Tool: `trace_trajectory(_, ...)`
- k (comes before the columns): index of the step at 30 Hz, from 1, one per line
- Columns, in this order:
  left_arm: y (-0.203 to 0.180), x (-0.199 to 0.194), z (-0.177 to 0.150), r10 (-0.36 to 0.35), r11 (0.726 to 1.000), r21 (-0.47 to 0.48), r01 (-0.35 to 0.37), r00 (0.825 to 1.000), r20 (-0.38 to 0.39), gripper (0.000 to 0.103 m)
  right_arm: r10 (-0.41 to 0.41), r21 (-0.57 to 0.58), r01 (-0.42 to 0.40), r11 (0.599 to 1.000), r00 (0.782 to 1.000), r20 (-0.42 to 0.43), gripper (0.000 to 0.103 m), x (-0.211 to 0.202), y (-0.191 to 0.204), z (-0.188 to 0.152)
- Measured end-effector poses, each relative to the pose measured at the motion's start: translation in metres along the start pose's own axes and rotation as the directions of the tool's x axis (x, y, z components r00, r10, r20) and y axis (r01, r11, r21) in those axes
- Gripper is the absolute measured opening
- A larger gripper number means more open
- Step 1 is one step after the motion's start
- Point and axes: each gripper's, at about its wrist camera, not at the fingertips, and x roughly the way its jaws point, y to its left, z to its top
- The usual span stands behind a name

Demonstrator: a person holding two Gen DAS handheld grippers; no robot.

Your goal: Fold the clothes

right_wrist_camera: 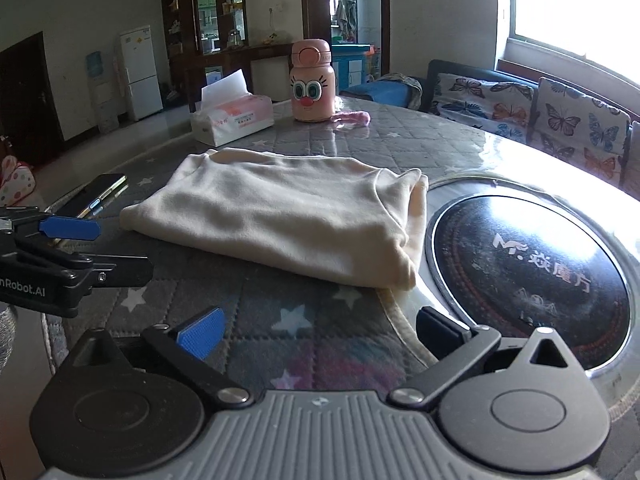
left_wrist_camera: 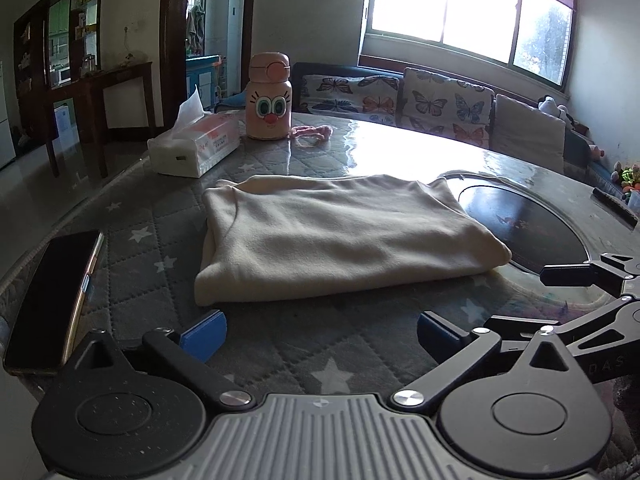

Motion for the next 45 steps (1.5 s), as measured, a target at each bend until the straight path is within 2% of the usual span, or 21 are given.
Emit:
trace_trajectory(18,-0.010,-0.025,-0.013,0.018,1.000,-0.005,-0.018,1.000,0.022,0.103,-0.025,0.076,0.024,0.997,1.000,0.008,0.103,-0.020,0.002,-0.014)
trace_trajectory(45,-0.030,-0.025,-0.027,0.068,0.997,0.038,-0.067,0.997,-0.033,0.103,-0.026,0.088,0.026,0.996,1.000,0.005,0.103,-0.029,0.007,-0.030)
